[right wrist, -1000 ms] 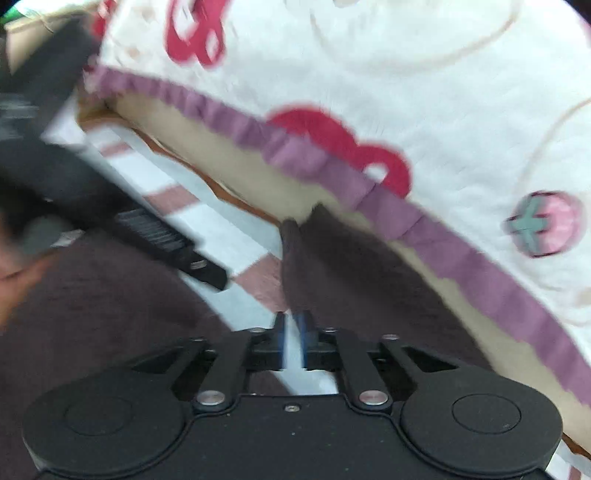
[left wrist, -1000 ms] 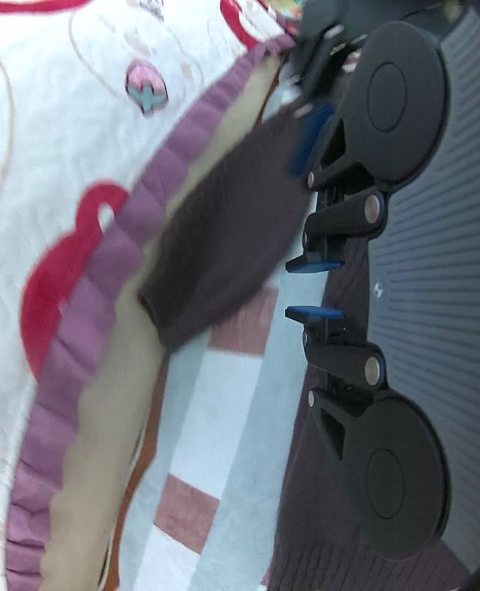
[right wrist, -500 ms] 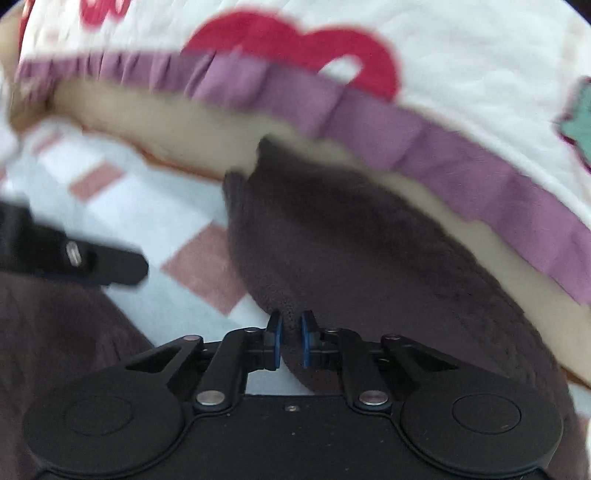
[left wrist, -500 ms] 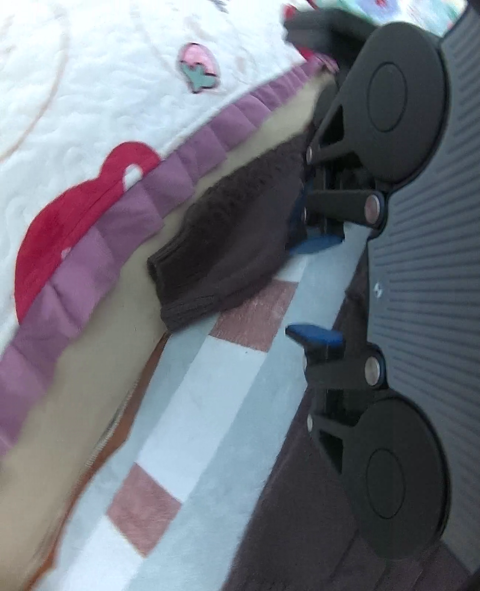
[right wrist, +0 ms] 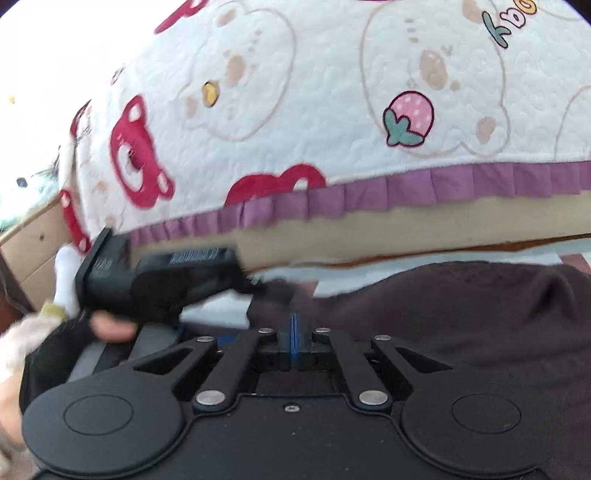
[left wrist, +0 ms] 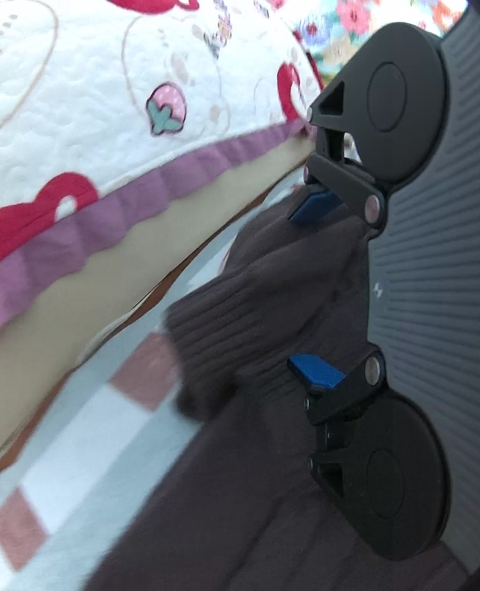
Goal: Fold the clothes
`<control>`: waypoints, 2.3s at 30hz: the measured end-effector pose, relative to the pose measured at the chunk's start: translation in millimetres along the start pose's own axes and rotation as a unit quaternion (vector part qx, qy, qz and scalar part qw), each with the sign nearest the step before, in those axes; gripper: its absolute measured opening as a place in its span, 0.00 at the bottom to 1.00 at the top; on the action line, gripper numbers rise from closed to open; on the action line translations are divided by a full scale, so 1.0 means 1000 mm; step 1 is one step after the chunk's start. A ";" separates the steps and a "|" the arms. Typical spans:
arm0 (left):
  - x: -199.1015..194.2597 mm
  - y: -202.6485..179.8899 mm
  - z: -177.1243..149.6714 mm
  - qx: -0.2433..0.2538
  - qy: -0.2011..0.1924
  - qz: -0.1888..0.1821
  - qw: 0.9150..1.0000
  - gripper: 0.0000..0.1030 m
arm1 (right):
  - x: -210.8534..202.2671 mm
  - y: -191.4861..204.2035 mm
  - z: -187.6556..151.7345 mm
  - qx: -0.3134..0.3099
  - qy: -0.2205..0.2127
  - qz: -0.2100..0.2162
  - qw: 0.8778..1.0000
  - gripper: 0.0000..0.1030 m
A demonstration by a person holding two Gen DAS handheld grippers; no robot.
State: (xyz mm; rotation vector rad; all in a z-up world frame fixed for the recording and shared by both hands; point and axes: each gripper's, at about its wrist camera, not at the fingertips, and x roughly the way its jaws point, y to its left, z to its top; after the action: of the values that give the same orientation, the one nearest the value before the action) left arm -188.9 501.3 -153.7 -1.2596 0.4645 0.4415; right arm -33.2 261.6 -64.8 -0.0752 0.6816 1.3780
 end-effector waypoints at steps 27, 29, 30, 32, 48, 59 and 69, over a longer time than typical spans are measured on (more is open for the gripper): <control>0.040 -0.034 0.030 0.077 -0.029 0.136 0.987 0.63 | -0.052 -0.109 -0.046 0.159 0.149 -0.164 0.962 0.41; 0.050 -0.053 0.026 0.157 -0.027 0.181 0.970 0.28 | -0.053 -0.113 -0.048 0.154 0.146 -0.152 0.965 0.40; 0.052 -0.063 0.019 0.204 -0.030 0.198 0.958 0.26 | -0.053 -0.114 -0.048 0.156 0.145 -0.151 0.965 0.40; 0.051 -0.080 0.006 0.278 -0.038 0.214 0.935 0.22 | -0.053 -0.115 -0.050 0.164 0.139 -0.150 0.965 0.40; -0.081 -0.183 -0.087 0.524 -0.045 -0.102 0.844 0.19 | -0.068 -0.171 -0.062 0.418 0.067 -0.047 0.905 0.55; -0.057 -0.089 -0.145 0.470 0.158 -0.080 0.865 0.18 | -0.064 -0.188 0.004 0.439 0.052 0.038 0.896 0.68; -0.073 -0.091 -0.142 0.507 0.094 -0.058 0.855 0.18 | 0.001 -0.158 -0.016 0.341 0.088 -0.054 0.934 0.40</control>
State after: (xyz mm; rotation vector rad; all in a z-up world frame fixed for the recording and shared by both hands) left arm -211.8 336.8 -74.3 -0.2883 0.6595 -0.0680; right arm 104.8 220.5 -131.0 0.3173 1.2563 0.9740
